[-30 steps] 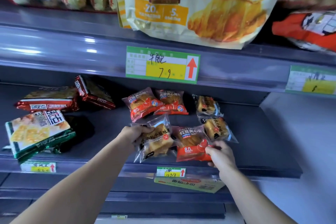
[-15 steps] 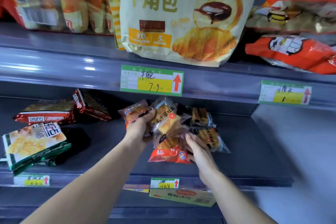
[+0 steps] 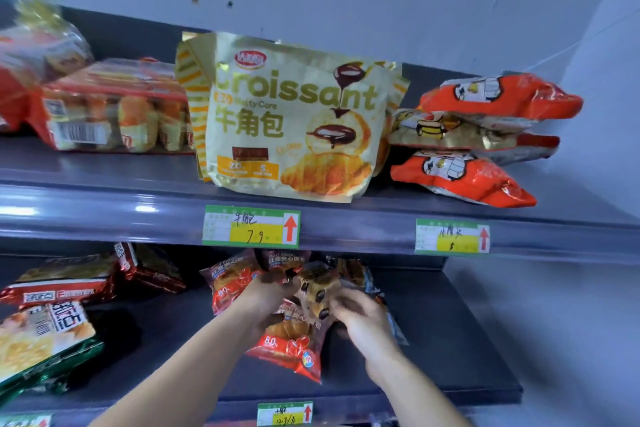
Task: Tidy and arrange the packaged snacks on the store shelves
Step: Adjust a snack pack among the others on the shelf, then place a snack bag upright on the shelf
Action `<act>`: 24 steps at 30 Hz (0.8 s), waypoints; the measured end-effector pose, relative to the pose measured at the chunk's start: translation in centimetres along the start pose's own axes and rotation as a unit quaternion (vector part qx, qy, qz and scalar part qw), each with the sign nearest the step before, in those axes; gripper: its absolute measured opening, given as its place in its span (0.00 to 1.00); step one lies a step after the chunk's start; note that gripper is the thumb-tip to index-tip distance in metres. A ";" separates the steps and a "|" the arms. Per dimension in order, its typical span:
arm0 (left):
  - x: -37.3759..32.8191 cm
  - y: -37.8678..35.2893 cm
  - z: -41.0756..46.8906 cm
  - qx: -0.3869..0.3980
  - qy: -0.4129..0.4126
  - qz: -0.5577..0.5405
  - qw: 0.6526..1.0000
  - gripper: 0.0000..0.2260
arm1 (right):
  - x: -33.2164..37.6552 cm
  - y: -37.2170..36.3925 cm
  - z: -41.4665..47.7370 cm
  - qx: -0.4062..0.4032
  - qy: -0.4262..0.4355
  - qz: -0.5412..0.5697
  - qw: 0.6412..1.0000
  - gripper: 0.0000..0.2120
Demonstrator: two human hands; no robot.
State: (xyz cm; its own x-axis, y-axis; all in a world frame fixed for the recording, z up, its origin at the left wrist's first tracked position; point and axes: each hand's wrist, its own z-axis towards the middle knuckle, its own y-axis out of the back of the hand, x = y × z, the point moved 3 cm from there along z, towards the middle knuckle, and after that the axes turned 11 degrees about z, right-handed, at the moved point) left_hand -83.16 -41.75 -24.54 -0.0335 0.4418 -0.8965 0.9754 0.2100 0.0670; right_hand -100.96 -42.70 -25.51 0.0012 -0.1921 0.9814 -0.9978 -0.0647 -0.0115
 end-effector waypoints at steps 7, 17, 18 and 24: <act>-4.0 1.7 -6.3 -0.051 -0.105 0.147 0.982 0.04 | 6.2 0.3 -4.3 0.015 0.107 -0.130 0.986 0.02; -8.1 3.7 -15.6 -0.051 -0.214 0.476 0.852 0.08 | 13.1 0.1 -11.2 0.033 0.175 -0.320 0.930 0.05; -8.5 4.1 -16.3 -0.060 -0.223 0.494 0.838 0.09 | 13.7 0.0 -11.8 0.029 0.180 -0.329 0.926 0.04; -12.1 6.0 -20.2 -0.117 -0.305 0.522 0.788 0.08 | 18.4 0.4 -14.2 -0.028 0.233 -0.335 0.912 0.01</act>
State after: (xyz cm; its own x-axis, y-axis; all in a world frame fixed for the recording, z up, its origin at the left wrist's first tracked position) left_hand -81.33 -28.17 -4.45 0.9414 -0.0060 -0.3374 0.3319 0.1973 0.9225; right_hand -102.23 -32.39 -4.72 0.5976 0.3115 0.7388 -0.7846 0.0375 0.6189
